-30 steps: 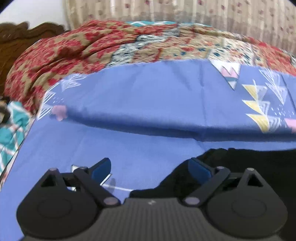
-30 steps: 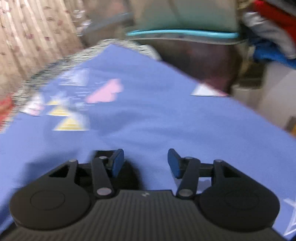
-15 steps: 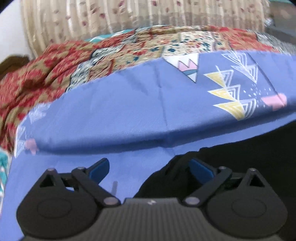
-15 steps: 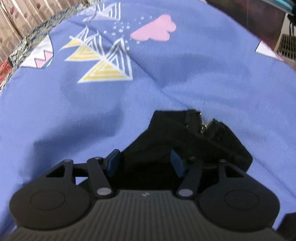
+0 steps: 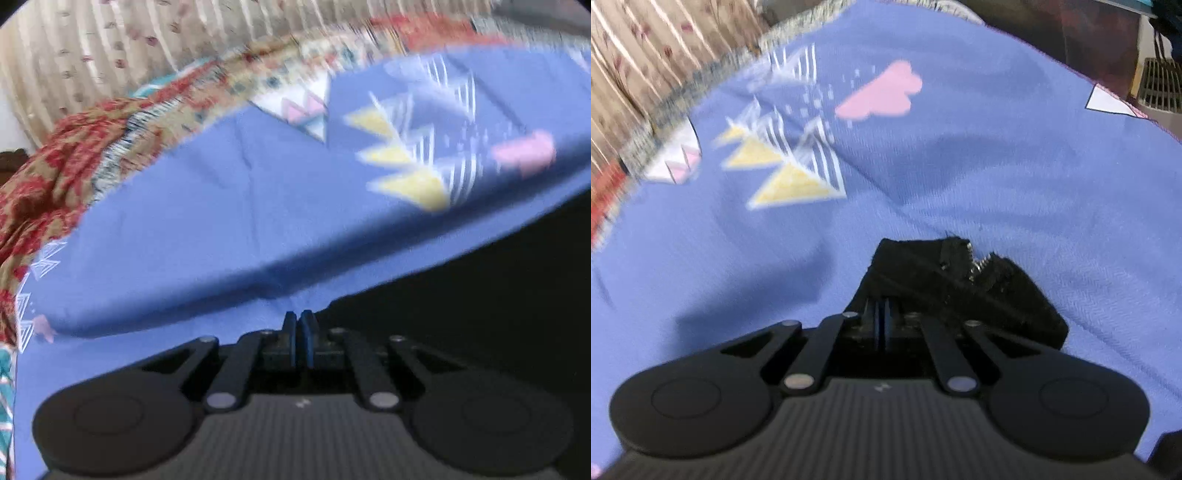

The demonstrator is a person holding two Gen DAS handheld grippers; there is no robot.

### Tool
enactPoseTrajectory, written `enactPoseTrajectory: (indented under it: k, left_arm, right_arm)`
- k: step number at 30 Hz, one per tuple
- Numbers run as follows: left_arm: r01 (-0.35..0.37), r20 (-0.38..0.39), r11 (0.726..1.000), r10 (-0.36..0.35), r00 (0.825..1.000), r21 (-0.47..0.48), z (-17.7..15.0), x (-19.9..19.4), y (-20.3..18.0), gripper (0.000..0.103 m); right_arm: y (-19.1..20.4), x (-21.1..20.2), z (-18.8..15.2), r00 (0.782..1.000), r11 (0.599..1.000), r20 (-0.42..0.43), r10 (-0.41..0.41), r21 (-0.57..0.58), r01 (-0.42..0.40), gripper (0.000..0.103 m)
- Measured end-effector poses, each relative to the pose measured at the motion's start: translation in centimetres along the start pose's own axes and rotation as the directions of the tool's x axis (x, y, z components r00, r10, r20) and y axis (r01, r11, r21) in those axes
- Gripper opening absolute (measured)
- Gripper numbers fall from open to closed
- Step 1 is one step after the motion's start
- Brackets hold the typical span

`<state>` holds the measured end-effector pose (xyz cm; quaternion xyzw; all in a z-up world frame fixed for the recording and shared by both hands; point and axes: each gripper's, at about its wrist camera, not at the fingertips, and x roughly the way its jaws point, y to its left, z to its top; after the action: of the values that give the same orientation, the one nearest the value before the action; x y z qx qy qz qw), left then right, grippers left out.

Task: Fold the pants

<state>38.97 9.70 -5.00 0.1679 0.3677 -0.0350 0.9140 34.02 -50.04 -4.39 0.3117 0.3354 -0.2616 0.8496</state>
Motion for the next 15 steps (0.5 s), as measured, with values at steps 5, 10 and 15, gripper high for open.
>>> enactPoseTrajectory:
  k: [5, 10, 15]
  left_arm:
    - [0.030, 0.108, 0.993, -0.018, 0.994, -0.111, -0.3, -6.8, 2.0, 0.004]
    - [0.067, 0.197, 0.985, -0.035, 0.980, -0.157, -3.7, -16.2, 2.0, 0.004]
    - [0.096, 0.213, 0.976, -0.053, 0.976, -0.198, -10.0, -23.6, 0.8, 0.004]
  right_arm:
    - [-1.1, -4.5, 0.5, 0.994, 0.992, 0.035, 0.104, 0.075, -0.106, 0.005]
    - [-3.7, -10.3, 1.2, 0.967, 0.956, 0.071, 0.244, 0.147, -0.252, 0.005]
    - [-11.6, -17.4, -2.0, 0.943, 0.924, 0.081, 0.322, 0.189, -0.332, 0.005]
